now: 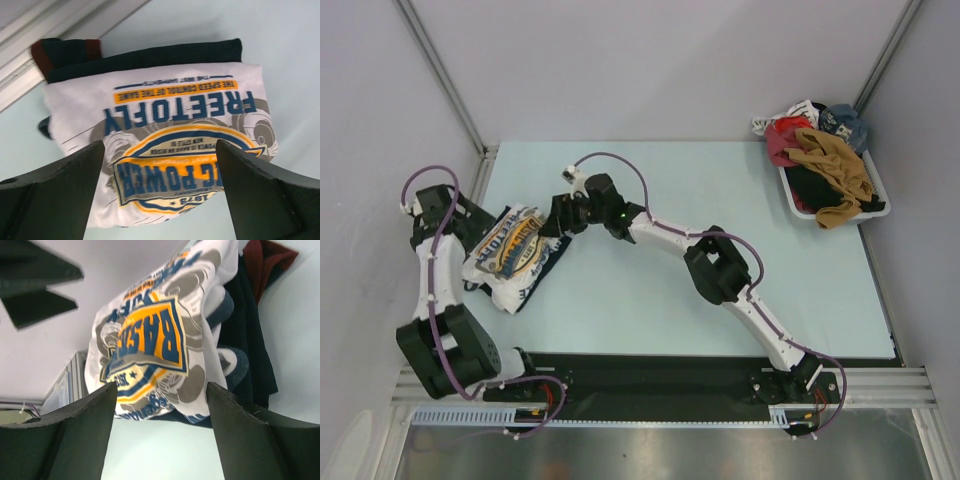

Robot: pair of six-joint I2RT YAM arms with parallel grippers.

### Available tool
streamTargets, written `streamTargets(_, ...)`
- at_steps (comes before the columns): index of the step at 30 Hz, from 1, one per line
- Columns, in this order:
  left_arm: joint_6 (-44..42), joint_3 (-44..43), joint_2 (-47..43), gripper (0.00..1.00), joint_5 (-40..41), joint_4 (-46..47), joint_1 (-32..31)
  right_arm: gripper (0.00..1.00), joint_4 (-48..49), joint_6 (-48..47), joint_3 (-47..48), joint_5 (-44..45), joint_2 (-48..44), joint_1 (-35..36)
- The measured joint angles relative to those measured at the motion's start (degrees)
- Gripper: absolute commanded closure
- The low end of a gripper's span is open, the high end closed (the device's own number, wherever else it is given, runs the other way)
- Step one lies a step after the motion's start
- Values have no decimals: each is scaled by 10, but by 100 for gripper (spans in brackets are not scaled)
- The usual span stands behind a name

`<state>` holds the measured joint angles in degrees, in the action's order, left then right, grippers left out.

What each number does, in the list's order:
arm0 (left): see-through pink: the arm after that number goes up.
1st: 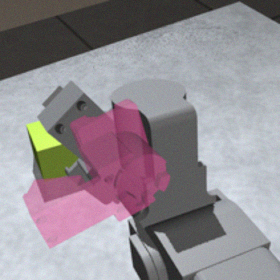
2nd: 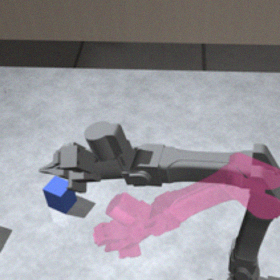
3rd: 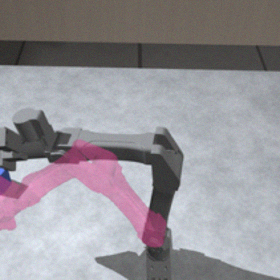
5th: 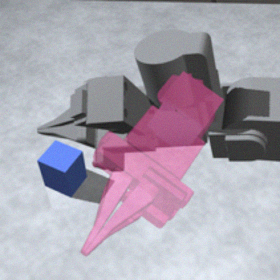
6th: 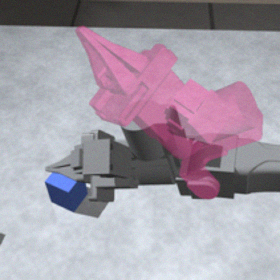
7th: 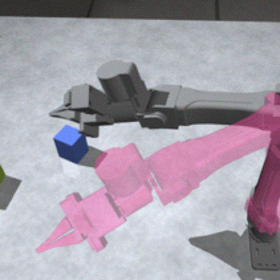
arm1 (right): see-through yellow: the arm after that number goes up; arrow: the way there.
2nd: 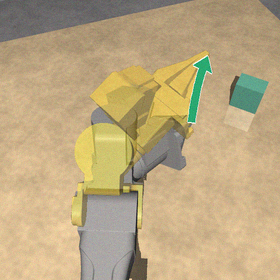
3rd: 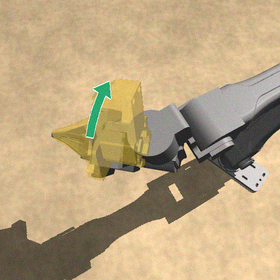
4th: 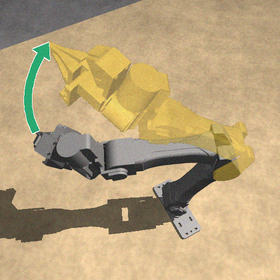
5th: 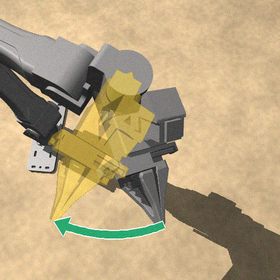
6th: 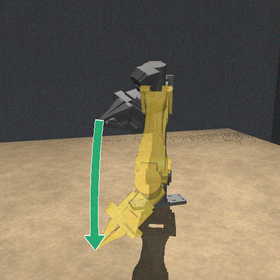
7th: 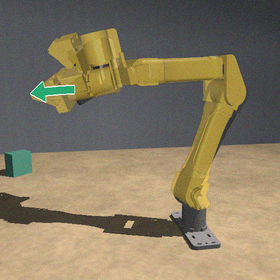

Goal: Fold and stack the tank tops
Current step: Neatly place the folded tank top to the corner

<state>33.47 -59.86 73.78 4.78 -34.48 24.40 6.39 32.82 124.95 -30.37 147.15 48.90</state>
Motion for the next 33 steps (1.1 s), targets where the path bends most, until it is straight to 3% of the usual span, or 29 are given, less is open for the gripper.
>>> streamTargets(6,-1,-87,120,5,-21,7,-36,24,4,-16,-39,-27,0,-4)
streamTargets(9,-1,-125,167,6,-24,12,-50,36,4,-17,-45,-42,0,-8)
streamTargets(10,-1,-135,181,7,-25,14,-55,45,9,-17,-45,-47,0,-8)
streamTargets(12,-1,-148,205,9,-27,18,-63,54,17,-18,-45,-55,0,-8)
streamTargets(13,-1,-153,216,10,-30,21,-66,64,19,-19,-45,-57,0,-9)
streamTargets(18,1,-164,268,11,-37,29,-78,73,10,-27,-45,-61,0,-8)
streamTargets(19,1,-166,276,11,-37,30,-80,81,7,-29,-45,-61,0,-7)
streamTargets(24,1,-175,307,12,-37,32,-84,100,-11,-30,-45,-61,0,-7)
streamTargets(33,0,-183,313,12,-17,33,-89,100,-117,12,1,-64,0,-24)
